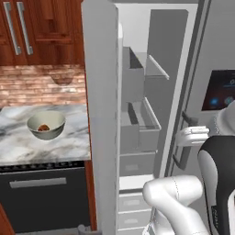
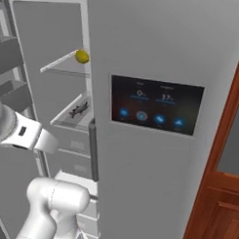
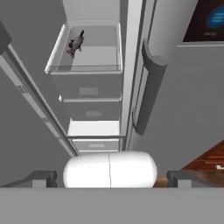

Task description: Take the lemon, peach, and fish from the freezer and place them in the bowl on the counter.

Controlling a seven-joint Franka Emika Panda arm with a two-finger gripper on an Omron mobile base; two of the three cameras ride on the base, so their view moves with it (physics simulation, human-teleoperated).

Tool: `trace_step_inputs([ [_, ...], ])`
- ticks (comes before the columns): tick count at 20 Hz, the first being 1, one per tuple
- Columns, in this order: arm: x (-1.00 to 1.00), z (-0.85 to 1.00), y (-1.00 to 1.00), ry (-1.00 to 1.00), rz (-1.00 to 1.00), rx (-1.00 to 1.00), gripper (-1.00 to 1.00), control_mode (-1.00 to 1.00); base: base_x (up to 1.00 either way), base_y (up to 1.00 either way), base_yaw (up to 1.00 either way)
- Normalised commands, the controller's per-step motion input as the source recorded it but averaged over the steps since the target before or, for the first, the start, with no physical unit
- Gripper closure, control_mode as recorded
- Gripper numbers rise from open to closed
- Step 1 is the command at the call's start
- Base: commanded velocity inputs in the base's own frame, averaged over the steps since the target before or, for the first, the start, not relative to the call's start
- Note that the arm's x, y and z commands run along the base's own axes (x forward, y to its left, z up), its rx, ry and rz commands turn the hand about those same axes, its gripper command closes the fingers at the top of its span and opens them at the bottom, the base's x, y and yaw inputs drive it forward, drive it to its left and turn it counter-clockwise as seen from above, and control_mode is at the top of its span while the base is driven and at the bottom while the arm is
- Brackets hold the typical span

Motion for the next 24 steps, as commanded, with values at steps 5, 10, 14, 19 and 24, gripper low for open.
trace_step_inputs([
  [5,0.00,0.00,0.00,0.00,0.00,0.00,-1.00,1.00,0.36,0.86,-0.13],
  [10,0.00,0.00,0.00,0.00,0.00,0.00,-1.00,1.00,0.98,0.28,0.23],
  [14,0.00,0.00,0.00,0.00,0.00,0.00,-1.00,1.00,0.85,0.17,0.31],
  [19,0.08,0.16,0.15,0.00,0.09,-0.01,-1.00,-1.00,0.26,0.16,0.09],
  [24,0.02,0.43,0.26,0.00,0.11,-0.12,-1.00,-1.00,0.00,0.00,0.00],
])
